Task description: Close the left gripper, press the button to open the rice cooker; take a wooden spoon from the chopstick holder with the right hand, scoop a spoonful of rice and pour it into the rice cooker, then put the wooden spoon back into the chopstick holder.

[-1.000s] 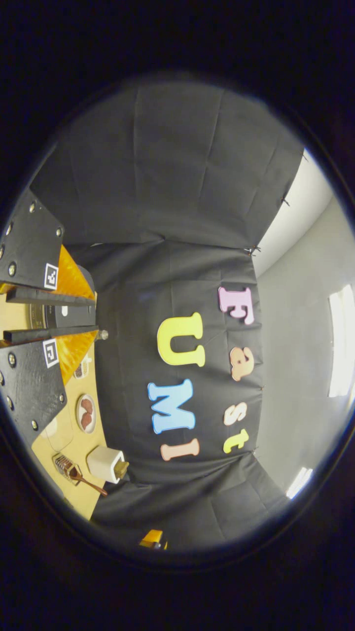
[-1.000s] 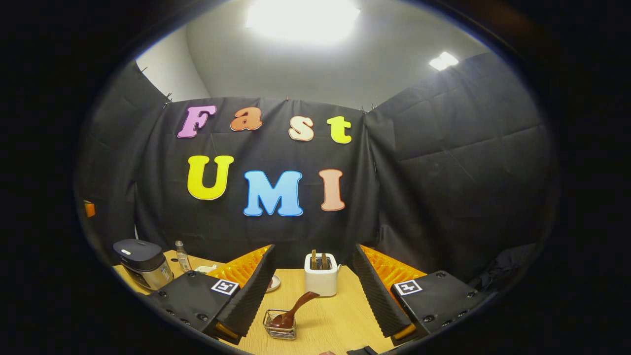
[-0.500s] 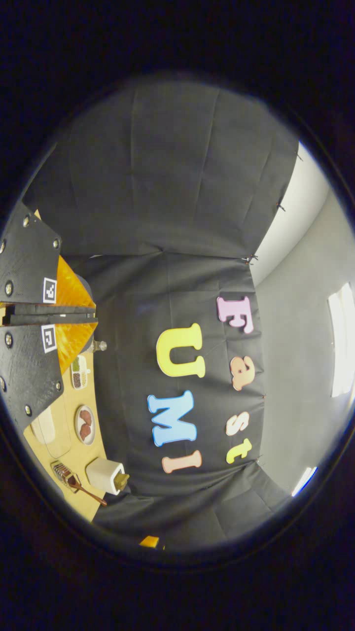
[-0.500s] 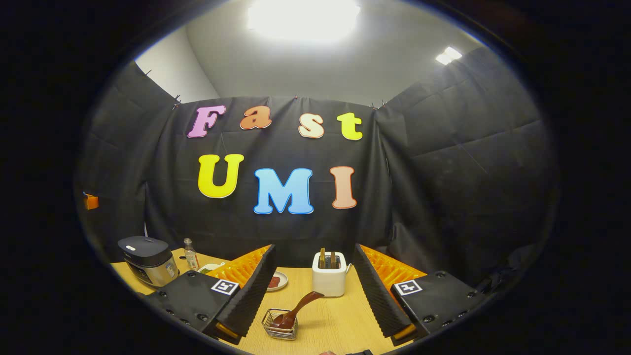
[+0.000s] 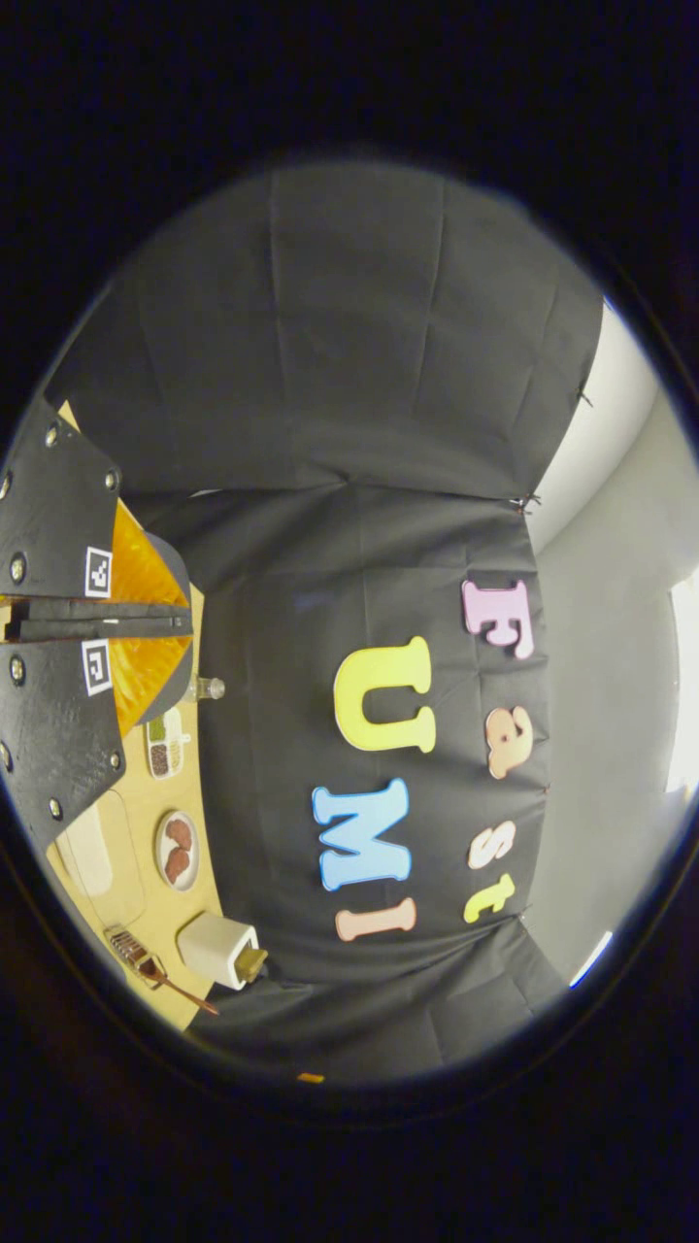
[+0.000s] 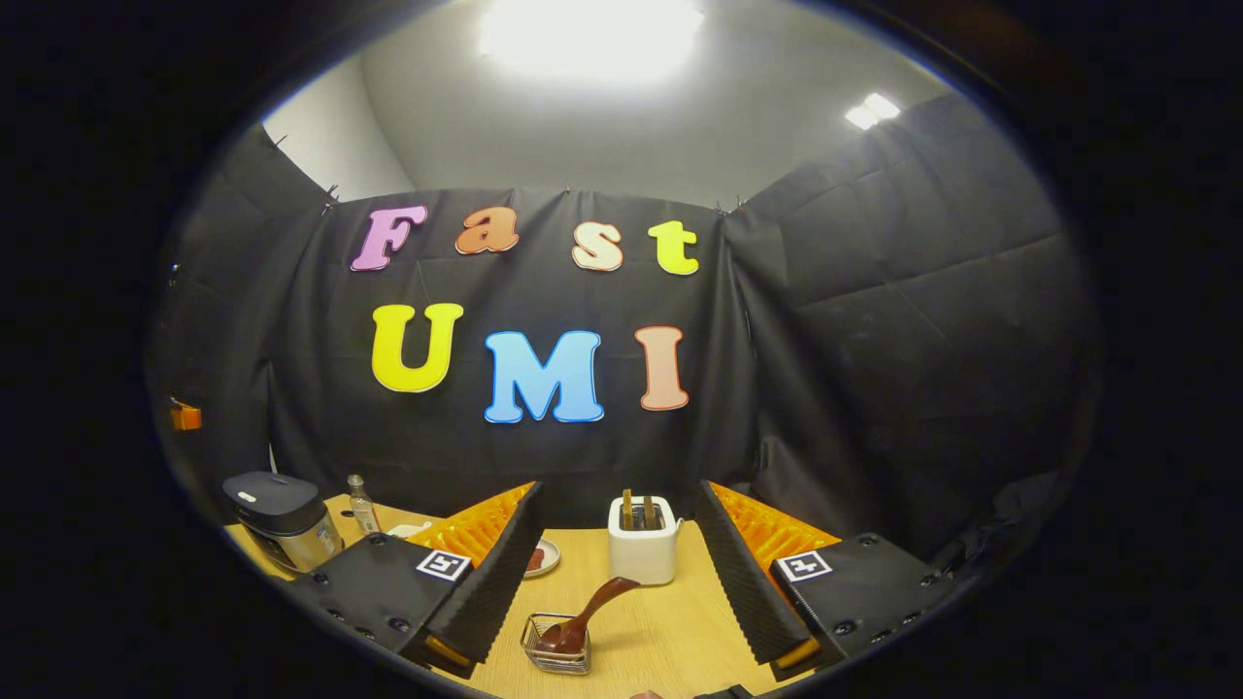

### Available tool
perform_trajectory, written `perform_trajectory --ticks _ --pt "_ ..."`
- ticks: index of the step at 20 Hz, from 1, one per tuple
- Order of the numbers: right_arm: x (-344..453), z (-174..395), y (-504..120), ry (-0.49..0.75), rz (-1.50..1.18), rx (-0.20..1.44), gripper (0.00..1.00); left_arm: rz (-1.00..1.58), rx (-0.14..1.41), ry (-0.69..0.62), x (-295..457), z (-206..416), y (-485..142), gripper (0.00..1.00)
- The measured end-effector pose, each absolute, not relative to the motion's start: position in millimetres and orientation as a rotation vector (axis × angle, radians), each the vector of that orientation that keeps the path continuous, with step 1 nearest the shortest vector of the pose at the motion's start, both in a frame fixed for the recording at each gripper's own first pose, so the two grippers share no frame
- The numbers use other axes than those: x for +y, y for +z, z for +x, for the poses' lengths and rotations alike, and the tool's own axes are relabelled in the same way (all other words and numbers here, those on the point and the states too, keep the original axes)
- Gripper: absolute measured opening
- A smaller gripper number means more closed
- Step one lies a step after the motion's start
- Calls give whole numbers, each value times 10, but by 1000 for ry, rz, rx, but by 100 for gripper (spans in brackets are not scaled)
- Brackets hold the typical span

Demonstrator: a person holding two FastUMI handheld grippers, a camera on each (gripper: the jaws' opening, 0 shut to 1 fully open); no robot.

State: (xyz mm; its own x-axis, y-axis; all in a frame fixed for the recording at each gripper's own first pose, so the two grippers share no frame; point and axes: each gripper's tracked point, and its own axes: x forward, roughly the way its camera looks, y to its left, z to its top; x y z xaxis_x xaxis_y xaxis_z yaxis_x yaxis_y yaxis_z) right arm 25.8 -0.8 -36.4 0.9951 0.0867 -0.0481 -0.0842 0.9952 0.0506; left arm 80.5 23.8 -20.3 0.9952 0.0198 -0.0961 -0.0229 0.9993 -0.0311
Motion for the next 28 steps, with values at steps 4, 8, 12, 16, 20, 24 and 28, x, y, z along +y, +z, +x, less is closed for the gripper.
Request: perform_trajectory --ticks 4,8,12,16,20,24,28 --pt "45 238 -368 48 39 60 98 -43 151 -22 222 1074 -500 1" --pt "84 250 -358 16 12 64 98 -47 204 -47 203 1286 -799 1" --pt "154 289 -391 -3 -1 78 98 -49 262 -64 195 1388 -1113 0" --pt "257 318 -429 -5 -18 94 98 -48 316 -77 214 1525 -1449 1" --pt "347 348 -431 0 -41 100 99 -52 367 -83 192 1524 -1712 3" --pt "414 390 -363 6 -50 80 97 -48 368 -88 192 1503 -1756 0" --pt "462 406 -372 17 -44 85 99 -32 354 -57 196 1474 -1816 2"
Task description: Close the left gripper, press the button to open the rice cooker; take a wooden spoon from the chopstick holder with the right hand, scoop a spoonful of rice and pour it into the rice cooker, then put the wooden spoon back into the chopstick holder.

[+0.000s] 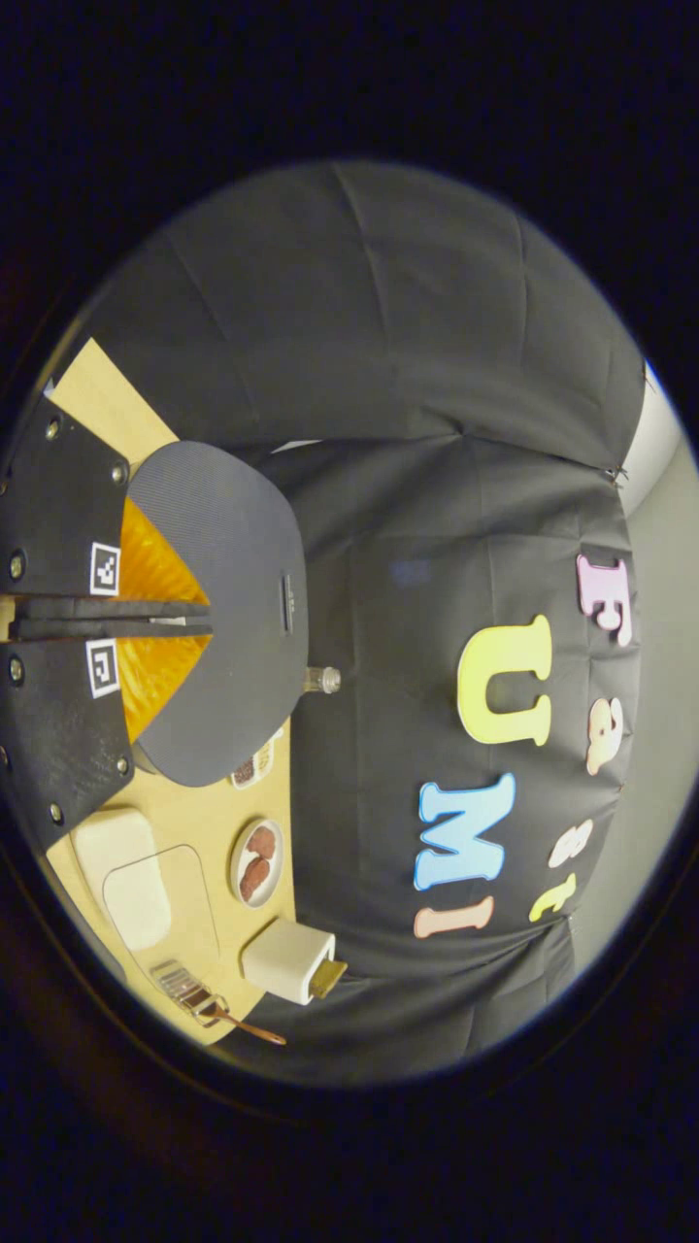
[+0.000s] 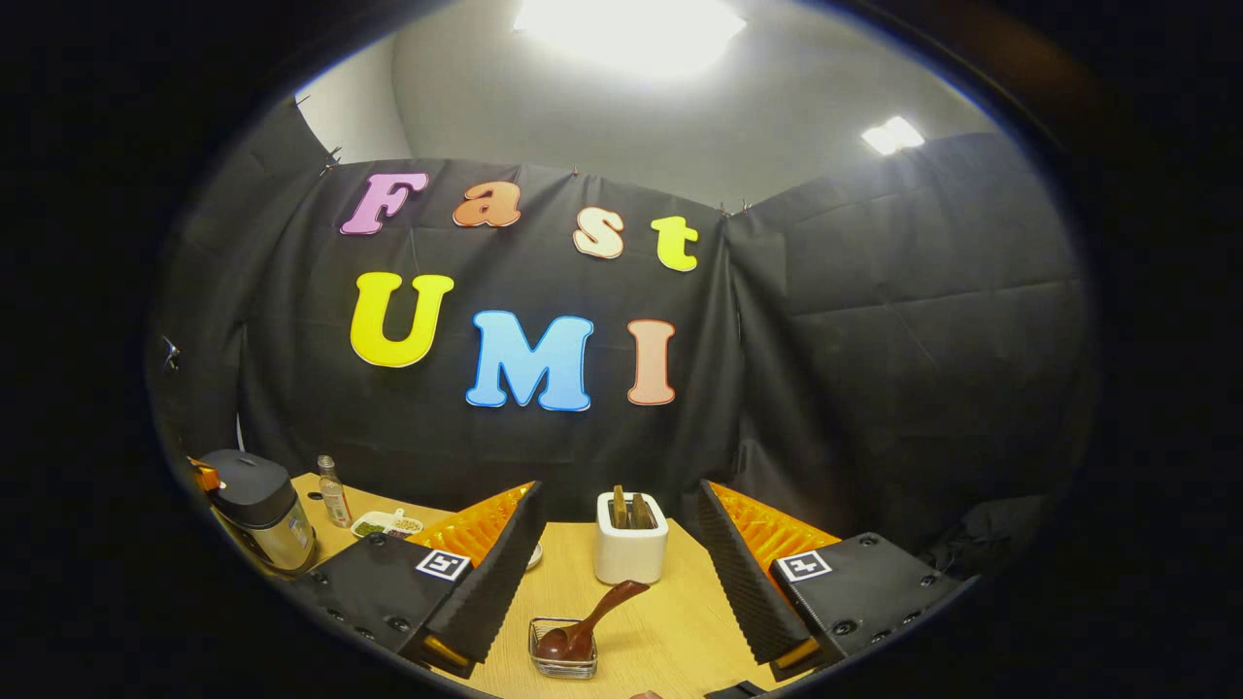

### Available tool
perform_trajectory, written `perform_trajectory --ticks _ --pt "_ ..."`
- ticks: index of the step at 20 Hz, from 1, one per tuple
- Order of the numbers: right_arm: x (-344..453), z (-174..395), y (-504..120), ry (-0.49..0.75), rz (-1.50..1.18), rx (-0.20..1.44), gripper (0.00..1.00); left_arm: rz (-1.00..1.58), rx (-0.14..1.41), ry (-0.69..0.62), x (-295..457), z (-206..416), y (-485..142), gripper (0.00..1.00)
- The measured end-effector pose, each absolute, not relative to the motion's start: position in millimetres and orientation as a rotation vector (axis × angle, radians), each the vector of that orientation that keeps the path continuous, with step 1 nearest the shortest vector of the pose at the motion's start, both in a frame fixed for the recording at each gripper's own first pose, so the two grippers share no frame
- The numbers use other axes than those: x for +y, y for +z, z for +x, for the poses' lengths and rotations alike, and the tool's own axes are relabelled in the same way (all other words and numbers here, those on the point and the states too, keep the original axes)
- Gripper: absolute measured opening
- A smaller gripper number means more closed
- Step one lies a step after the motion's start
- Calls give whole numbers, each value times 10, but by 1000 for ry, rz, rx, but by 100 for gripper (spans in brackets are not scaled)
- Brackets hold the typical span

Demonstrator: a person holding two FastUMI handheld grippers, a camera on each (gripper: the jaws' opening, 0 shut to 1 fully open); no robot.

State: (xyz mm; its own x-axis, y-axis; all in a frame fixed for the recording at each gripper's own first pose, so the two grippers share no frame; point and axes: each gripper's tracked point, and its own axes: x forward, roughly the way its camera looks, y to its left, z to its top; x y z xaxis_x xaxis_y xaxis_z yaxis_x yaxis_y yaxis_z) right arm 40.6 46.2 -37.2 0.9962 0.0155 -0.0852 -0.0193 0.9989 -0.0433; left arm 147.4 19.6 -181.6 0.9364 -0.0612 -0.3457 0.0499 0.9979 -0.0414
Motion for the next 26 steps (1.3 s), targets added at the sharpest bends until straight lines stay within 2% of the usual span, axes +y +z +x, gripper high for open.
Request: perform_trajectory --ticks 5,11,19,26 --pt "554 442 -384 45 -44 88 99 -66 394 -32 192 1443 -1885 3" --pt "517 432 -309 60 -56 65 99 -33 354 -45 214 1488 -1659 2" --pt "411 450 -304 64 -12 63 97 24 190 3 316 1528 -876 0" --pt "390 537 -409 89 35 84 97 -2 37 82 534 1207 -65 0"
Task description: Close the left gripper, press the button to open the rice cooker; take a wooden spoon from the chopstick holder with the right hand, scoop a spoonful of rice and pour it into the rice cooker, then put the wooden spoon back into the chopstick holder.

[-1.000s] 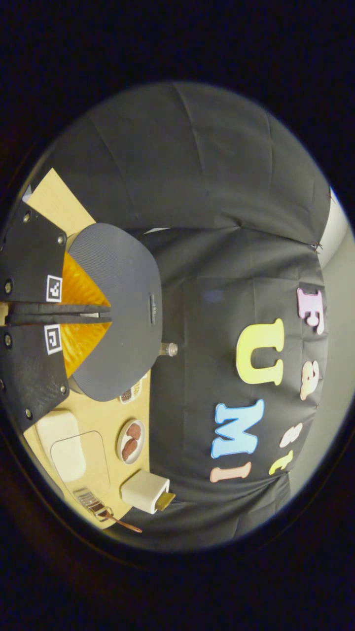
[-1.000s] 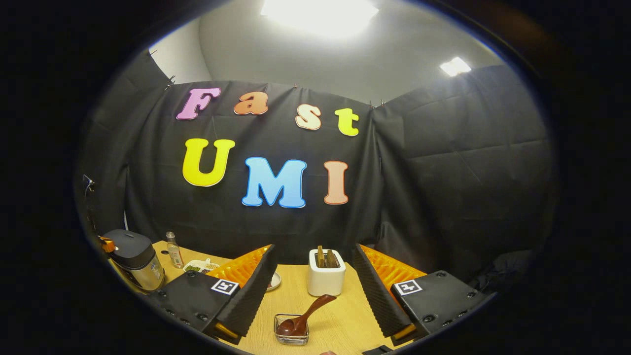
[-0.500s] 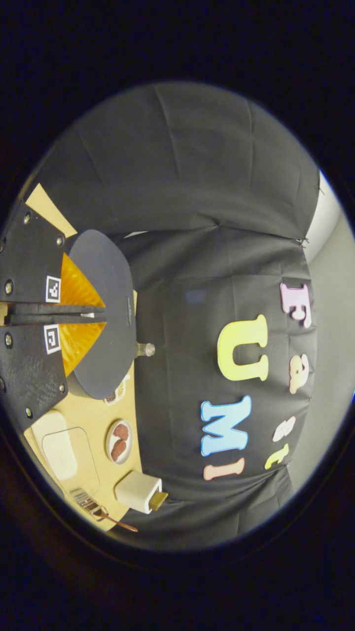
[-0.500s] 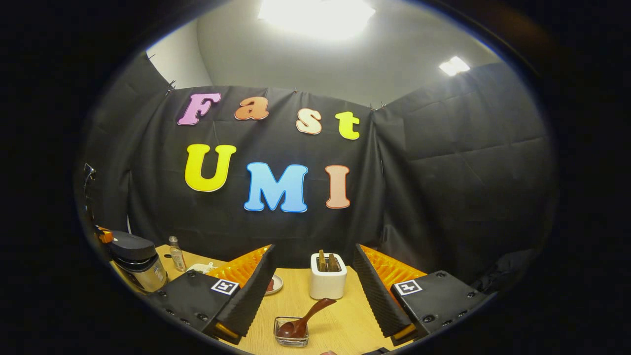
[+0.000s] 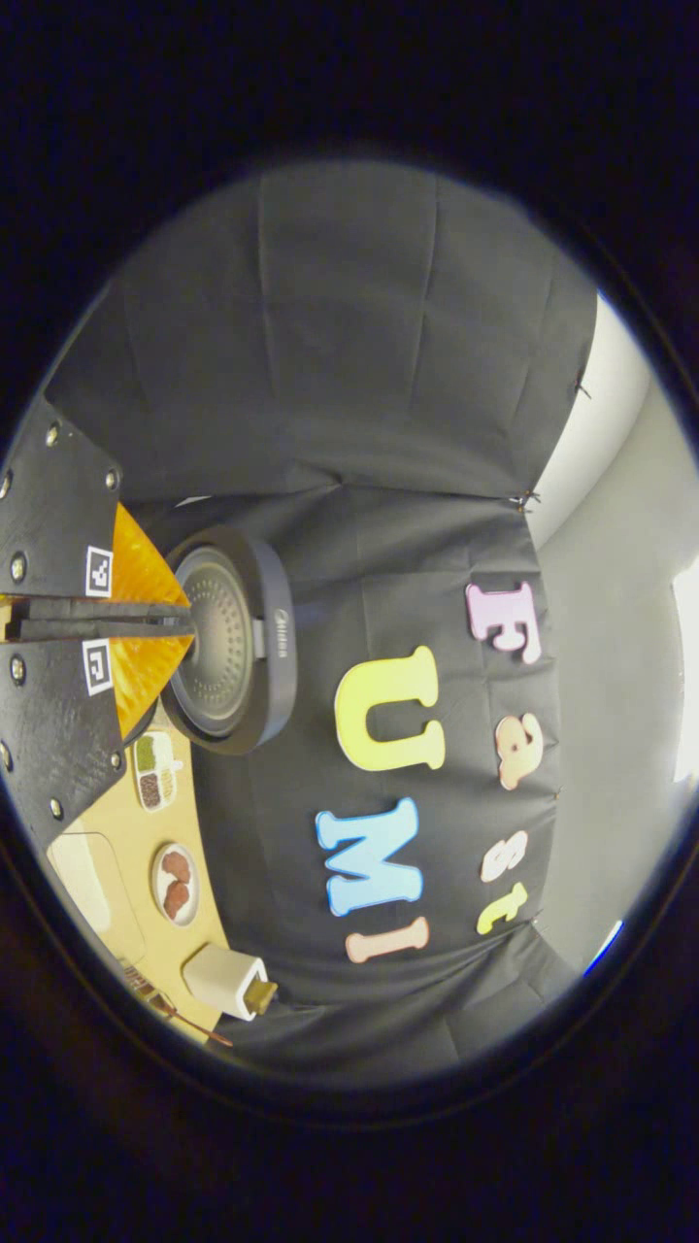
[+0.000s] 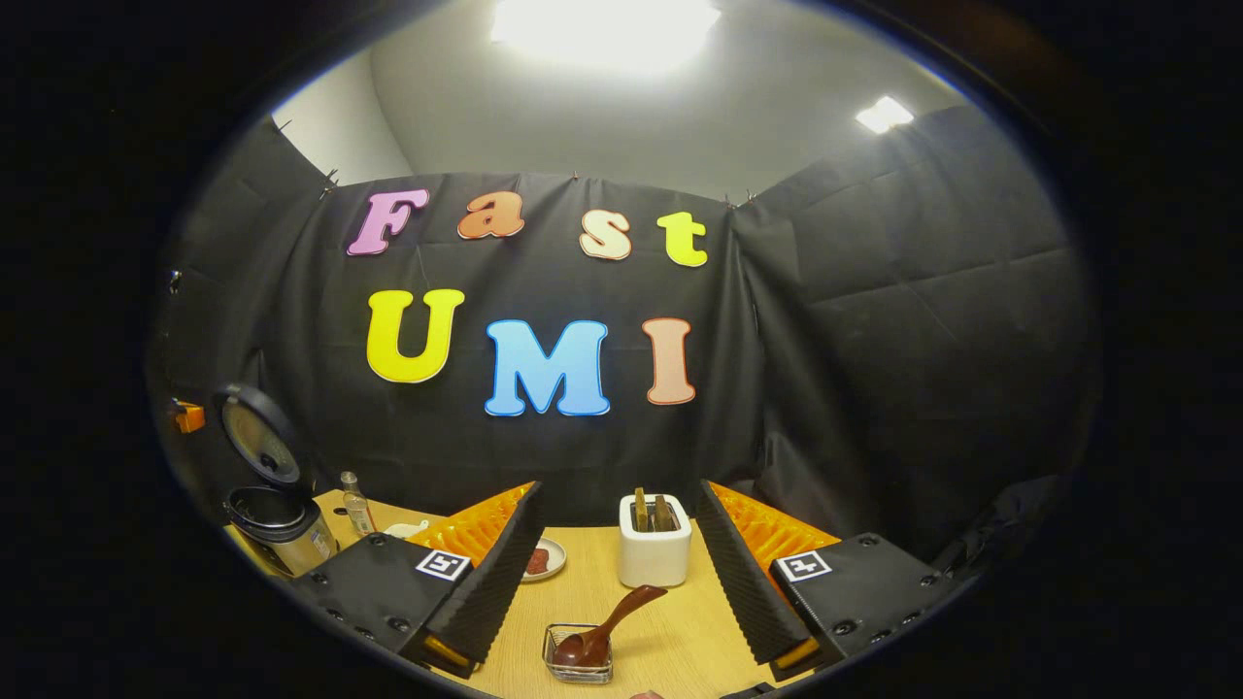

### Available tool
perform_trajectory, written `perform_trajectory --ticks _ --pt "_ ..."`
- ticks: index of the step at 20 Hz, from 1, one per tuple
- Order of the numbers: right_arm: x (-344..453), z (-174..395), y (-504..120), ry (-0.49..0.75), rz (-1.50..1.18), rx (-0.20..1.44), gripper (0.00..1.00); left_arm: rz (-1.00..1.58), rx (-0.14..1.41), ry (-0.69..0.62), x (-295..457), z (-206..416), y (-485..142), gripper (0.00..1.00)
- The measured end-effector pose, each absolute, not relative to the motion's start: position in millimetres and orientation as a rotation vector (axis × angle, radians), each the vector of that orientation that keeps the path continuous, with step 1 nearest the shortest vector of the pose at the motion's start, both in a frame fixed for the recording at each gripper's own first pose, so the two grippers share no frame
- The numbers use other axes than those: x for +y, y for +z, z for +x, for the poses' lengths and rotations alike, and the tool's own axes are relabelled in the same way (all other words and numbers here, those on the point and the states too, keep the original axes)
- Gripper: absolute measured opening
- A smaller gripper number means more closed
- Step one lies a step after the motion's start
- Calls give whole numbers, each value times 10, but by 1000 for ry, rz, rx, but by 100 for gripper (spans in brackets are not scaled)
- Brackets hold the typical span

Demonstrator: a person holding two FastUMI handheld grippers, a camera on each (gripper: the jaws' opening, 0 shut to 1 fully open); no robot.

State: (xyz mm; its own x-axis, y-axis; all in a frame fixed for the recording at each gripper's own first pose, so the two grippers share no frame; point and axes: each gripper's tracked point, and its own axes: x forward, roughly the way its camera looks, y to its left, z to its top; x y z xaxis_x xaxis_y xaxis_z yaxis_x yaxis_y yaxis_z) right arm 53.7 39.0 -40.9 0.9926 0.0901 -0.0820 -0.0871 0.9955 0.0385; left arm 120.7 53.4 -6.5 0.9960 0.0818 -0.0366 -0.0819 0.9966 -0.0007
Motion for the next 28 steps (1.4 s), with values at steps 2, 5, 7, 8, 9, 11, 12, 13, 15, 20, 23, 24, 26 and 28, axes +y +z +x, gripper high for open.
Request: perform_trajectory --ticks 2,5,7,8,9,11,12,13,15,20,23,24,26,28 --pt "395 591 -478 96 46 99 97 -14 11 89 601 1091 88 7" --pt "398 678 -619 104 58 131 97 -38 -13 93 636 941 222 47" --pt "406 763 -731 116 58 157 97 -32 -32 120 706 846 263 88" --pt "405 813 -781 121 58 171 97 -26 -38 129 730 780 286 88" --pt "414 852 -842 127 60 186 99 -19 -39 137 763 715 315 87" --pt "424 952 -963 135 72 217 97 -8 -40 152 813 579 340 87" --pt "433 1006 -1031 139 81 236 99 -6 -43 158 840 520 352 87" --pt "446 1048 -1123 141 92 256 99 -2 -42 163 872 464 369 87" --pt "484 1120 -1306 146 112 303 97 9 -35 184 952 373 335 87" --pt "460 1265 -1689 121 129 384 97 27 -26 233 1131 158 319 87" --pt "409 1312 -1916 97 113 426 93 27 -21 258 1237 66 338 88" --pt "399 1319 -1989 92 109 442 94 25 -19 266 1270 40 341 87" --pt "375 1342 -2189 76 102 485 97 23 -14 278 1312 -3 323 88" --pt "368 1304 -2393 65 115 544 94 31 -12 287 1357 -49 311 87"
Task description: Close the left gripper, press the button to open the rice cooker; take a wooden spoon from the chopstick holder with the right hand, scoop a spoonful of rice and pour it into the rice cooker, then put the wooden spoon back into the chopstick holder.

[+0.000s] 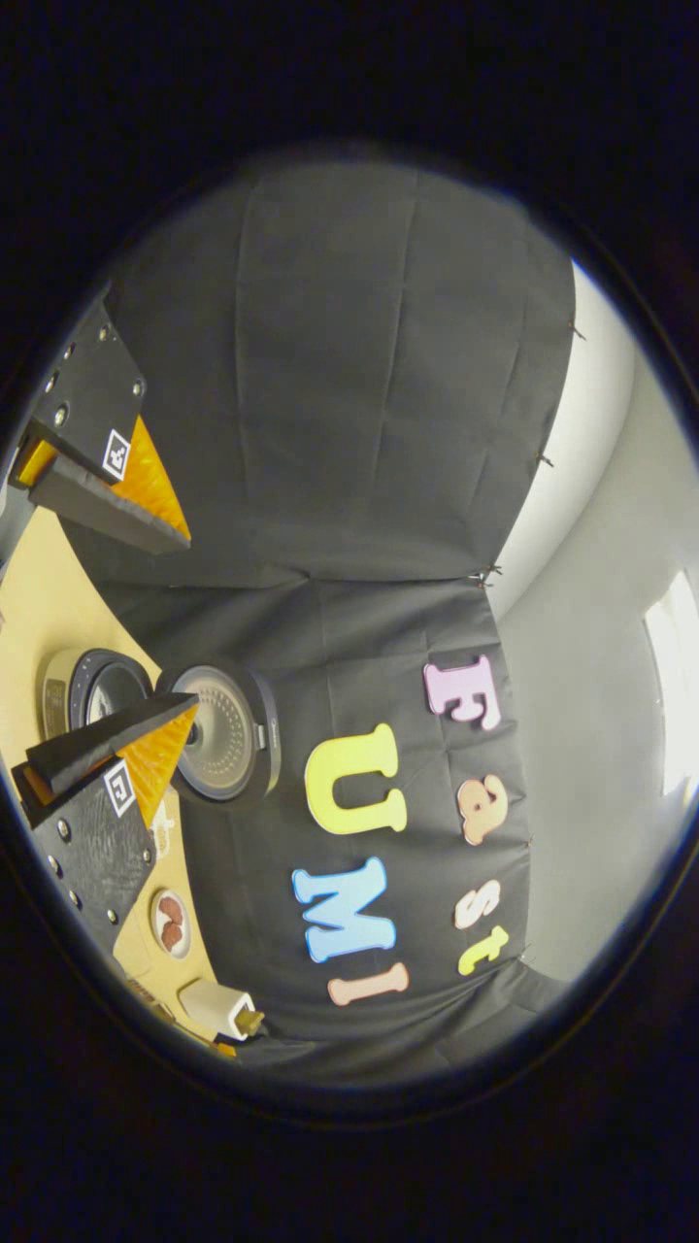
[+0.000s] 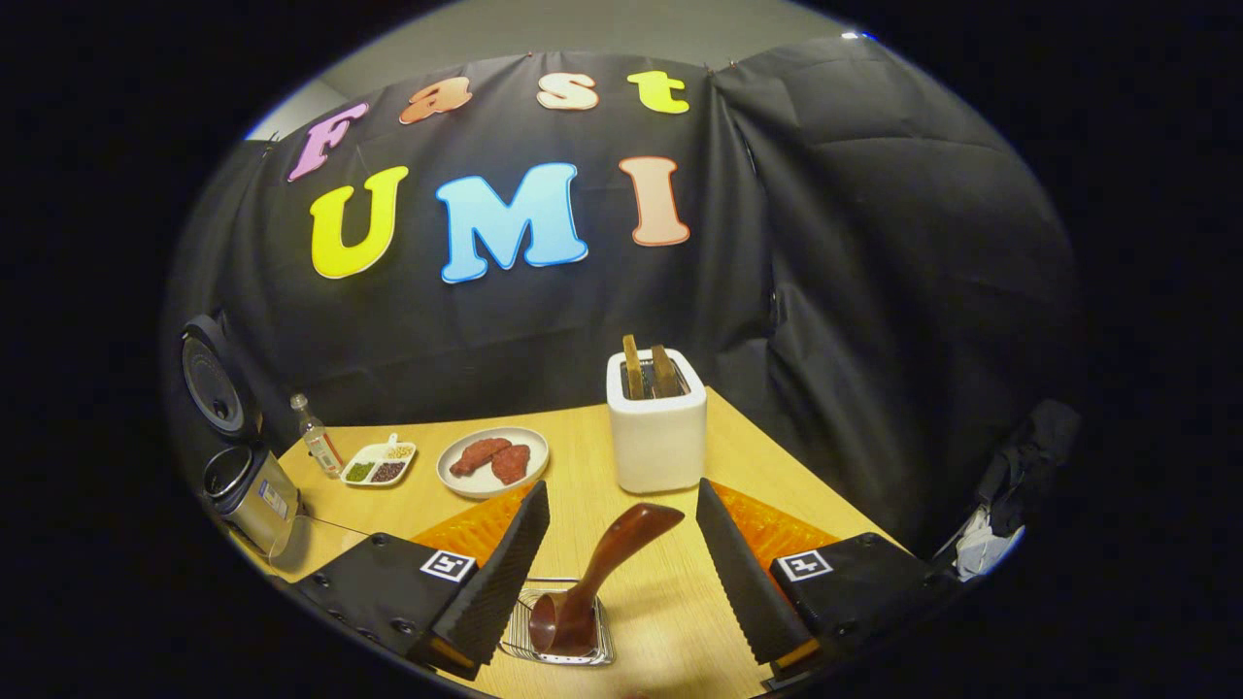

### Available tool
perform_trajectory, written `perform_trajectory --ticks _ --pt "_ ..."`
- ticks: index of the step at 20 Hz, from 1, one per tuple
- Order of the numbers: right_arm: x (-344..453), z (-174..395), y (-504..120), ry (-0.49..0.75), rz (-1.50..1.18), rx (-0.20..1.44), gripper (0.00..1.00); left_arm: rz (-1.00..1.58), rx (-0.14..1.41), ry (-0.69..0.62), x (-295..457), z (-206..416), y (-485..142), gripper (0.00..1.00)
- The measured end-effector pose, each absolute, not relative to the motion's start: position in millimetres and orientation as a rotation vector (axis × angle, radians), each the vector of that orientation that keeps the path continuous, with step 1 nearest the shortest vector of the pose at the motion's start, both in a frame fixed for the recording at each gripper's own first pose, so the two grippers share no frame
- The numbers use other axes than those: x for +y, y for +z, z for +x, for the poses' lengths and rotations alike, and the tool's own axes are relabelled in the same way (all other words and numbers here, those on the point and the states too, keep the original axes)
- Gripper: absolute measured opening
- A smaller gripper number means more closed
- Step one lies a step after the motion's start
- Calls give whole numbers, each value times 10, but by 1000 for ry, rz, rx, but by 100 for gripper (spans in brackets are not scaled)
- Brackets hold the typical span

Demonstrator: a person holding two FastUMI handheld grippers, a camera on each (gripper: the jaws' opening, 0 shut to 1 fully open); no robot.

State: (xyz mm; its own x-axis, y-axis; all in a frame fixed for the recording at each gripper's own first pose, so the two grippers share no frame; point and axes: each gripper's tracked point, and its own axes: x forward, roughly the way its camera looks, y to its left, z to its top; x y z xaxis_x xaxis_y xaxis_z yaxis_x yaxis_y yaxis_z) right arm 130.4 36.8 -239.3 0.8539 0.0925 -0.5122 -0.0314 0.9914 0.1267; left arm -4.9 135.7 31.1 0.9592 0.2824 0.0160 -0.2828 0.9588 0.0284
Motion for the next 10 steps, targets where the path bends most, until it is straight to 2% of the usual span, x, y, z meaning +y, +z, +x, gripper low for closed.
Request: perform_trajectory --ticks 2,3,4,5,7,8,9,10 --pt "417 1241 -2588 72 147 611 97 40 -8 293 1377 -73 317 87" --pt "455 1217 -2692 76 168 644 92 42 -7 295 1398 -86 327 87" --pt "478 1167 -2748 79 187 673 96 44 -7 297 1403 -95 330 88" --pt "511 1146 -2836 82 206 700 93 44 -8 297 1414 -101 351 87" --pt "574 1111 -2941 92 239 744 80 52 -9 299 1437 -114 360 87" --pt "604 1109 -2972 97 259 761 83 58 -9 301 1454 -131 361 87" --pt "607 1088 -3006 94 277 775 69 62 -8 302 1466 -137 364 87" --pt "612 1102 -3027 90 295 785 61 65 -8 303 1478 -142 359 87"
